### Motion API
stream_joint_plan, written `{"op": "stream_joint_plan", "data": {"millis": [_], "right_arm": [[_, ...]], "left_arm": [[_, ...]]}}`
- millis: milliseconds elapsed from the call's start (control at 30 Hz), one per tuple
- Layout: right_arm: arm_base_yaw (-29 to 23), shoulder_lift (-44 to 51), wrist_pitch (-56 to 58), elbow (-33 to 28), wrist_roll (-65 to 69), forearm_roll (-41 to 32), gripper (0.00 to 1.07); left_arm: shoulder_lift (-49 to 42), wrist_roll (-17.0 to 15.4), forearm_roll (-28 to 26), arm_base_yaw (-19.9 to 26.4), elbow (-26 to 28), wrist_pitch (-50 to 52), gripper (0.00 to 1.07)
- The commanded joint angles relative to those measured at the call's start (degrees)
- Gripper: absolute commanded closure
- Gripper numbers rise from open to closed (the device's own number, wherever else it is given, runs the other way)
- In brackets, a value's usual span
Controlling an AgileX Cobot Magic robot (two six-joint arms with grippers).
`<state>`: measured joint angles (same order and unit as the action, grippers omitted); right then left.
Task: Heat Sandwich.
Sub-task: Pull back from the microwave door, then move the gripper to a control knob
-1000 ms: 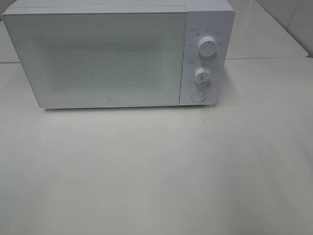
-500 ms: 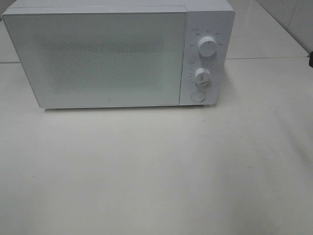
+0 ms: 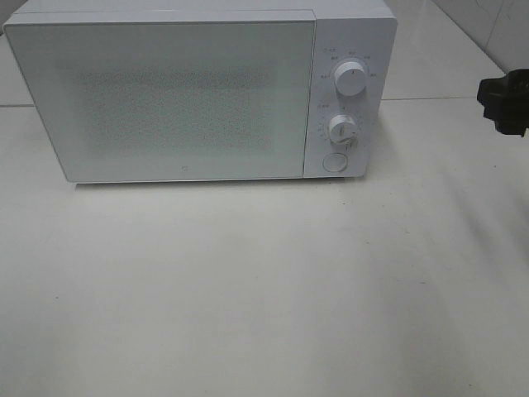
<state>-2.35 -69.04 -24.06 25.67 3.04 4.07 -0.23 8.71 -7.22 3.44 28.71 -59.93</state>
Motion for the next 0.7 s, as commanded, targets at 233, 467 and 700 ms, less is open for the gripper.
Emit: {"op": "stream_joint_plan", "data": {"millis": [233, 467, 700], "right_arm": [[-6.4, -7.2, -11.9, -1.4, -8.2, -7.1, 0.32], [-15.5, -14.4, -21.2, -1.4, -16.2, -21.4, 0.32], [-21.8, -19.5, -30.1, -1.4, -17.1, -28.8, 0.32]], "left_arm": [[-1.5, -0.1, -0.5, -0.3, -0.2, 0.3, 0.09], [-1.5, -0.1, -0.5, -0.3, -0.2, 0.3, 0.09], [-1.5, -0.1, -0.5, -0.3, -0.2, 0.3, 0.09]]}}
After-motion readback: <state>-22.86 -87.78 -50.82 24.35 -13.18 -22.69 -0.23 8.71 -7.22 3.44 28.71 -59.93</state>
